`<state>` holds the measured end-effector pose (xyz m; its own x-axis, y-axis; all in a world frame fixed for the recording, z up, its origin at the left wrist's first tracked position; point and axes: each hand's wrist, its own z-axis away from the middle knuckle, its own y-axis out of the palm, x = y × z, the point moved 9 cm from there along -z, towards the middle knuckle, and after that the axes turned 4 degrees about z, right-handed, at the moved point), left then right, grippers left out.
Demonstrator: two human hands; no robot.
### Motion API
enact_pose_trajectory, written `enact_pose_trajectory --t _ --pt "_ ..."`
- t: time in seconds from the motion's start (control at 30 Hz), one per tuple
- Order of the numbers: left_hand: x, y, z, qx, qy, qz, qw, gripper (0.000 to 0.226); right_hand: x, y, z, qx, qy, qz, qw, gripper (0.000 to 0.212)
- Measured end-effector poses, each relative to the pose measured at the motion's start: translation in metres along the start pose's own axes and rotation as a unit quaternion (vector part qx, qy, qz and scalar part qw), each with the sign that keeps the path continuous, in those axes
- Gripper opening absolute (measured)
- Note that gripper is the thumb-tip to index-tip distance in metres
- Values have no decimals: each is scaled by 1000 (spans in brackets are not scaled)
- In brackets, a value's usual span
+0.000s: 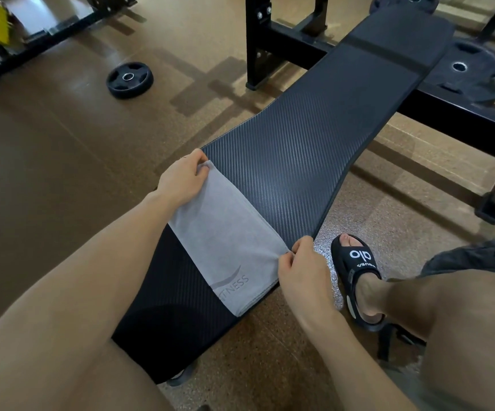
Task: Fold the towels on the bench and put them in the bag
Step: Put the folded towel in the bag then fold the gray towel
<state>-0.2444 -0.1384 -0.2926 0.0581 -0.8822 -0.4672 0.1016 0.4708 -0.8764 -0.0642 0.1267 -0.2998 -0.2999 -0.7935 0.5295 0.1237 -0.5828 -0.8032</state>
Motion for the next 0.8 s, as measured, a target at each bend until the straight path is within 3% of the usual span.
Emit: enact_pose_trajectory --t 0.13,0.27,0.33,0.43,0.57,0.67,0.8 --pt "-2 -1 4 -28 12 -43 999 21 3 3 4 -20 -25 55 998 11" --pt "-22 -4 21 -72 59 -137 986 43 2 3 5 -23 -22 66 997 6" --pt "-31 1 42 -77 101 -162 979 52 11 -6 7 -79 -51 122 988 20" --pt "-27 27 70 -7 119 -177 977 58 54 -3 8 -130 -177 135 966 46" --pt "-12 40 79 8 79 -165 983 60 107 53 -11 -11 -333 189 924 64" --pt "6 33 80 -15 45 -157 986 63 90 78 -32 49 -317 253 913 75" --pt "22 37 79 -1 3 -140 990 62 83 79 -36 21 -294 241 925 74"
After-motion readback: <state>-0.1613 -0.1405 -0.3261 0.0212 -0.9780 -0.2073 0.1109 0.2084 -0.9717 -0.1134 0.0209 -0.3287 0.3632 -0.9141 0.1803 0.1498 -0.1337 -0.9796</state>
